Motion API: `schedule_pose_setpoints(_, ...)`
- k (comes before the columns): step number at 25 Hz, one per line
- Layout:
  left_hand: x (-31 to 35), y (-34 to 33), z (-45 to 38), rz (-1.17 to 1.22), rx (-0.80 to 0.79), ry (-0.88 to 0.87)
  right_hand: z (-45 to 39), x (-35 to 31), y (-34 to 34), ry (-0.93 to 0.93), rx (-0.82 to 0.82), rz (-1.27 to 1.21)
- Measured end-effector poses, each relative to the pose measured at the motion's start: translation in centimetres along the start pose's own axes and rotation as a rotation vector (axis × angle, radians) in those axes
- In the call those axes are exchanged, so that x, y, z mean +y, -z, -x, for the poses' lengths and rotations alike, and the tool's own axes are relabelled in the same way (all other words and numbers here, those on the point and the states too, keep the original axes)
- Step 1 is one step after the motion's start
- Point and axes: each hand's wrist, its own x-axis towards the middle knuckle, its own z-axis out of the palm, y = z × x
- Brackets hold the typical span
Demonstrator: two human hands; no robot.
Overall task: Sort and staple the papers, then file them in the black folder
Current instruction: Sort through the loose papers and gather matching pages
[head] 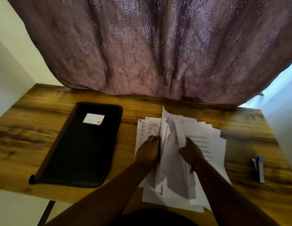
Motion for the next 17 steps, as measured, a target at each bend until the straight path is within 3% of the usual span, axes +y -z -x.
schedule_pose_setpoints(7, 0.9, 2.6, -1.6, 0.399, 0.172, 0.276, -0.4, -0.3, 0.9, 0.034, -0.029, 0.066)
schedule_pose_setpoints(12, 3.2, 6.3, -1.7, 0.620, 0.316, 0.195, -0.5, -0.8, 2.2, 0.026, -0.011, 0.084)
schedule_pose_setpoints(17, 6.0, 12.7, -0.8, 0.499, 0.438, -0.026, 0.5, -0.8, 2.3, 0.015, -0.015, 0.005)
